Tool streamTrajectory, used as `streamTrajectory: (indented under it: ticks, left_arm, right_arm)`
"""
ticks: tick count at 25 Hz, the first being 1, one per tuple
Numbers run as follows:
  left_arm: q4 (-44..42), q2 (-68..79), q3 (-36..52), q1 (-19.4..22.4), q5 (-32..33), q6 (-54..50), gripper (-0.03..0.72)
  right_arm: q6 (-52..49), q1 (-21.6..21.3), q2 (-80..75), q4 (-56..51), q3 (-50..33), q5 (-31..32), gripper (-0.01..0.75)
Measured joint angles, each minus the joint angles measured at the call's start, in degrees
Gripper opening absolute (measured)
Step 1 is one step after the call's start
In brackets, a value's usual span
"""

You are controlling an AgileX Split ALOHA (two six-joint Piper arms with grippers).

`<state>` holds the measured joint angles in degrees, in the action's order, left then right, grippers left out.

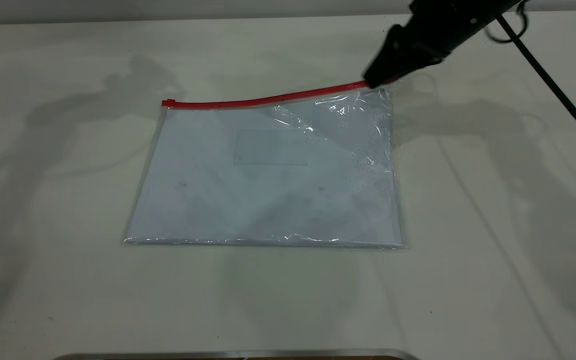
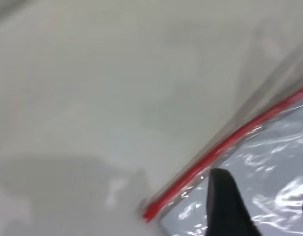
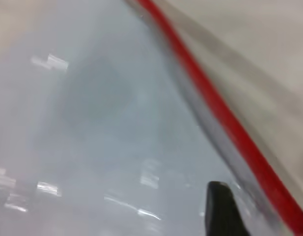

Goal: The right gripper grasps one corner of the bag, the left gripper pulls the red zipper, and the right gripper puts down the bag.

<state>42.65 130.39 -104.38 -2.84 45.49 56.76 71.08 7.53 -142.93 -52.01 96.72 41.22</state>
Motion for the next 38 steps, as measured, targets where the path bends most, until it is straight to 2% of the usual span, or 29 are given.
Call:
streamTrajectory:
  ticks: [2,4,7,9,12,17,25,31,38]
  left_arm:
    - [0.17,-3.17,0.0,-0.02,2.04,0.0,0.463]
    - [0.3,-6.89,0.0,-0.07,5.3,-0.1,0.469]
    - [0.09,-12.88,0.0,-0.07,9.44,-1.7,0.469]
    - [-0.11,-17.17,0.0,-0.07,11.68,-3.83,0.47]
    - [-2.07,-23.7,0.0,-0.07,14.74,-7.99,0.47]
    - [-10.64,-32.85,0.0,-0.12,21.34,-18.57,0.47]
    - [-24.87,-43.96,2.49,-0.12,21.39,-37.67,0.47]
    - [-32.78,-54.12,15.85,-0.12,21.39,-41.51,0.47]
    - [-35.26,-62.52,39.92,-0.12,21.39,-42.77,0.47]
  right_arm:
    - [-8.06,-0.05,2.34,9.37,0.0,-1.93,0.466]
    - [-15.97,-0.1,5.5,19.93,0.0,-1.01,0.463]
    - [-27.44,-0.04,11.89,32.26,0.0,4.08,0.448]
    - [-33.91,-0.04,17.04,36.57,0.0,8.83,0.44]
    - [-38.82,-0.04,24.3,37.67,0.0,16.82,0.437]
    - [-41.2,-0.04,35.75,34.2,0.0,27.65,0.437]
    - [-48.68,-0.04,53.03,32.74,-3.54,29.54,0.436]
    - [-53.13,-0.04,66.47,35.84,-16.82,29.54,0.436]
    - [-63.36,-0.04,80.0,45.19,-41.15,29.54,0.436]
